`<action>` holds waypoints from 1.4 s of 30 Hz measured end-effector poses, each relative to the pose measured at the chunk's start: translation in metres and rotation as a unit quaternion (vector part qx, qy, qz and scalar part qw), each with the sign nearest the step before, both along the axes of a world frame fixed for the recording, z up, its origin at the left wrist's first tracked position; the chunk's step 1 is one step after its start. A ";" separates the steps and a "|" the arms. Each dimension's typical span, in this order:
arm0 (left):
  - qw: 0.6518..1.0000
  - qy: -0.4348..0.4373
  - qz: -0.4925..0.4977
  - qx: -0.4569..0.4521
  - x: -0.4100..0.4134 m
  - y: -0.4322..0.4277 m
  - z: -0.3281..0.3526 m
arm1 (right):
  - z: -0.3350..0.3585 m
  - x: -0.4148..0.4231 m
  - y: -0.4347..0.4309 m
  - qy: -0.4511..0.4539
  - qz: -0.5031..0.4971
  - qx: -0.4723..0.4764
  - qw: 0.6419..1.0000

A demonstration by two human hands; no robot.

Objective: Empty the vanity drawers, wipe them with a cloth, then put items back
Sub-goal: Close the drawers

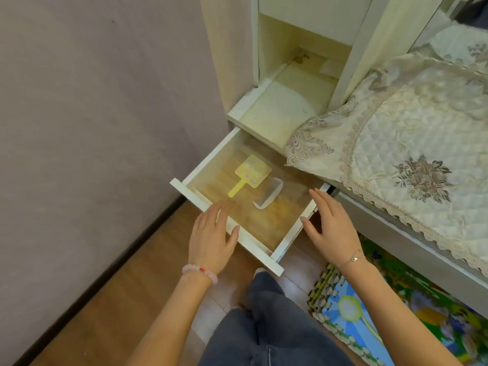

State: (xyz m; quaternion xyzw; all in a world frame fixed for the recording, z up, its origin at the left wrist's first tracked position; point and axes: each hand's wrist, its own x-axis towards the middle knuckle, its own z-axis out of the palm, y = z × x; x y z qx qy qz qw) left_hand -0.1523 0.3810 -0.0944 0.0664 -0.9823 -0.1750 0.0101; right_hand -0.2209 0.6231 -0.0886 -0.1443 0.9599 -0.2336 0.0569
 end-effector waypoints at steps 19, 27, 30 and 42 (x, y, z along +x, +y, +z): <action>0.469 -0.087 0.429 0.767 -0.019 -0.042 -0.043 | -0.013 -0.030 -0.019 0.010 -0.052 0.005 0.999; 0.472 -0.115 0.399 0.778 -0.049 -0.038 -0.055 | -0.021 -0.087 -0.004 0.018 -0.088 0.032 0.995; 0.465 -0.123 0.389 0.786 -0.062 -0.035 -0.058 | -0.031 -0.107 0.000 -0.017 -0.086 0.058 0.994; 0.418 -0.134 0.333 0.834 -0.128 -0.009 -0.067 | -0.050 -0.125 0.013 -0.025 -0.047 0.083 0.995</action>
